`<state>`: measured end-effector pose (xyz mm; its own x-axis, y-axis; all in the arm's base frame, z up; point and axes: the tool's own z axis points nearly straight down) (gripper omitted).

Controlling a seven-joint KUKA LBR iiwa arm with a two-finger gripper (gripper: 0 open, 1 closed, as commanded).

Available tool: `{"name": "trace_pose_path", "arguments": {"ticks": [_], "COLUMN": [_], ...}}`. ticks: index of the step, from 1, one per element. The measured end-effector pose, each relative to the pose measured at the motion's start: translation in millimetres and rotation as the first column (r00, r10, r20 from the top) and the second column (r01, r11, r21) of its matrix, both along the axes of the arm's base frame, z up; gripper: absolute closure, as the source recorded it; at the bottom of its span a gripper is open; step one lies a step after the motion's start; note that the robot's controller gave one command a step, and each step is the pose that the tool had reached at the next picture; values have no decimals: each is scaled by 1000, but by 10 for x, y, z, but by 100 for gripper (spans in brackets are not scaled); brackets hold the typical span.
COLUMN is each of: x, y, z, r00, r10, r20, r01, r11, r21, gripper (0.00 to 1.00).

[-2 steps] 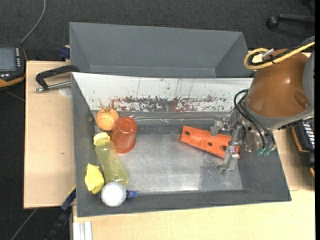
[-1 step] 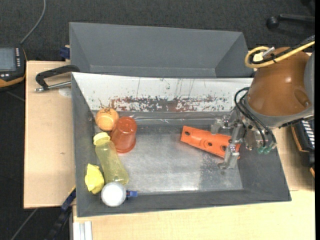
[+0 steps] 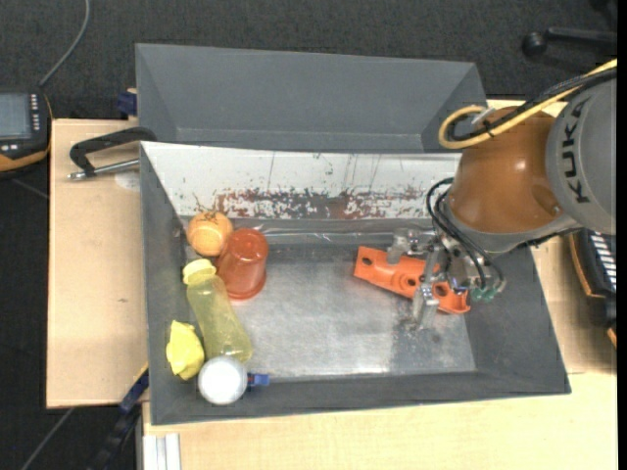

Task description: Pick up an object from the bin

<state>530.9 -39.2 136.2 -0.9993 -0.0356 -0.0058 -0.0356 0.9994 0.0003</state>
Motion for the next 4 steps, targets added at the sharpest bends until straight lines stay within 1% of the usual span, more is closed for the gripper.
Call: {"name": "trace_pose_path", "arguments": {"ticks": [1, 2, 3, 4], "x": [130, 290, 379, 536], "y": [-22, 116, 141, 201], "z": [-491, -602, -614, -626], "r00": [982, 939, 903, 874], "r10": [189, 345, 429, 486], "r20": [-3, 4, 2, 8], "r01": [-189, -345, -429, -486], "r11": [982, 939, 903, 874], "r21": [1, -4, -2, -8], "gripper": [0, 0, 0, 0]}}
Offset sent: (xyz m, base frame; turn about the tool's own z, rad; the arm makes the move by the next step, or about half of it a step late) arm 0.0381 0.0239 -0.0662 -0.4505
